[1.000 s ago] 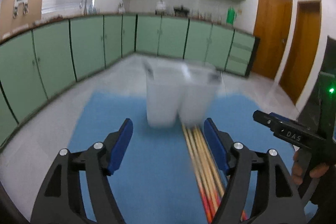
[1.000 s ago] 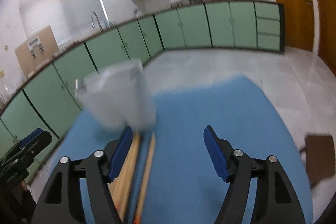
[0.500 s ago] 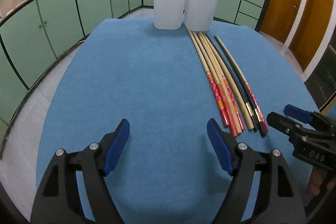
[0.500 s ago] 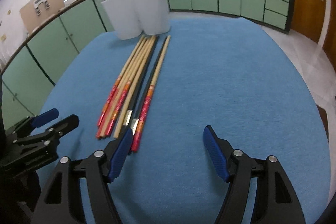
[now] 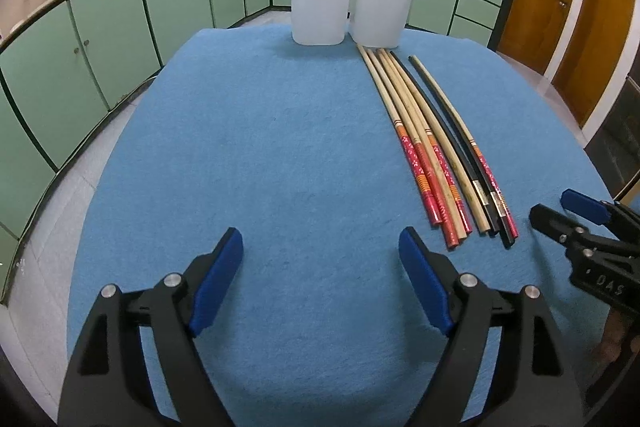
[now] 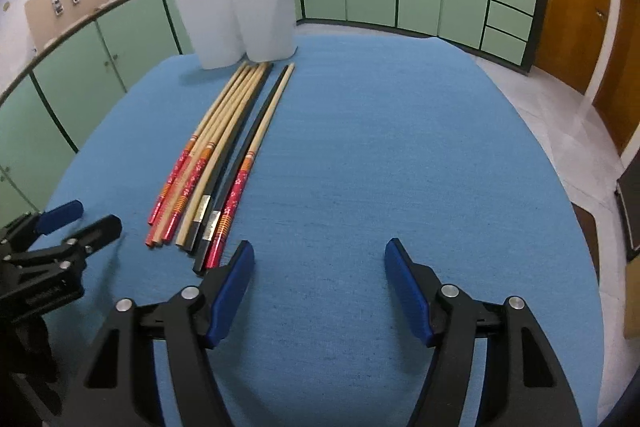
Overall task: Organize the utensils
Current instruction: 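Withdraw both open grippers from the cup back over the chopsticks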
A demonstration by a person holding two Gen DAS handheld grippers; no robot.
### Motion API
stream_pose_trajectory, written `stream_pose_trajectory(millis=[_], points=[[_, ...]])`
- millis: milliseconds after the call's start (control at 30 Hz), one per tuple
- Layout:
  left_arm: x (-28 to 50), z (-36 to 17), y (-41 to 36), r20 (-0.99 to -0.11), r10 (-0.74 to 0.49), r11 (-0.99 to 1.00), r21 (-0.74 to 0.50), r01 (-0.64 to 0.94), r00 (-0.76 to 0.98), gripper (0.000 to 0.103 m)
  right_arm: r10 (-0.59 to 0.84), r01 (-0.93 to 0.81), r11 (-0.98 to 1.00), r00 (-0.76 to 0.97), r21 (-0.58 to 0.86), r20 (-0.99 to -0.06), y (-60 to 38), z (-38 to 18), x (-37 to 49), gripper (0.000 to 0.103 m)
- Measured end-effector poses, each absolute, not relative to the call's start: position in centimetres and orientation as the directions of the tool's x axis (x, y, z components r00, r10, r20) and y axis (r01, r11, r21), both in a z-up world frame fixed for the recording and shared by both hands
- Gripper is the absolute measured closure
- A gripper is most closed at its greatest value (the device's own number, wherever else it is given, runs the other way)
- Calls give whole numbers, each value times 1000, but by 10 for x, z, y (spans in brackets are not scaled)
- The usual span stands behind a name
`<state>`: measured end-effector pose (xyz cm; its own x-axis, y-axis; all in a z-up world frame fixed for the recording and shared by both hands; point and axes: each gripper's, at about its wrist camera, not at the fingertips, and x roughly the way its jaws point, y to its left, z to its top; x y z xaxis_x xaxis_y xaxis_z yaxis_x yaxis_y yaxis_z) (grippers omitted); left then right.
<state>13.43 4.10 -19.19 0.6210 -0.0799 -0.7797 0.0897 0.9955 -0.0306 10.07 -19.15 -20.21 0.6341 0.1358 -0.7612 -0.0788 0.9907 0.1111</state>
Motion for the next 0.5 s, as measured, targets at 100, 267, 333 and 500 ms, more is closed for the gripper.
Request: stream_pose_trajectory(millis=[100, 267, 333, 500], points=[[133, -193, 42, -780, -75, 996, -26, 87, 621, 24, 201, -105, 979, 624, 174, -755, -188, -201, 99, 37], [132, -194, 37, -784, -66, 996, -19, 84, 617, 24, 181, -160, 982, 624, 103, -760, -164, -203, 102, 37], [132, -194, 39, -787, -65, 996, -18, 82, 613, 23, 162, -147, 985, 628, 88, -761, -165, -201, 104, 37], [134, -195, 37, -792, -67, 996, -18, 85, 607, 22, 85, -75, 996, 630, 49, -772, -185, -203, 106, 38]])
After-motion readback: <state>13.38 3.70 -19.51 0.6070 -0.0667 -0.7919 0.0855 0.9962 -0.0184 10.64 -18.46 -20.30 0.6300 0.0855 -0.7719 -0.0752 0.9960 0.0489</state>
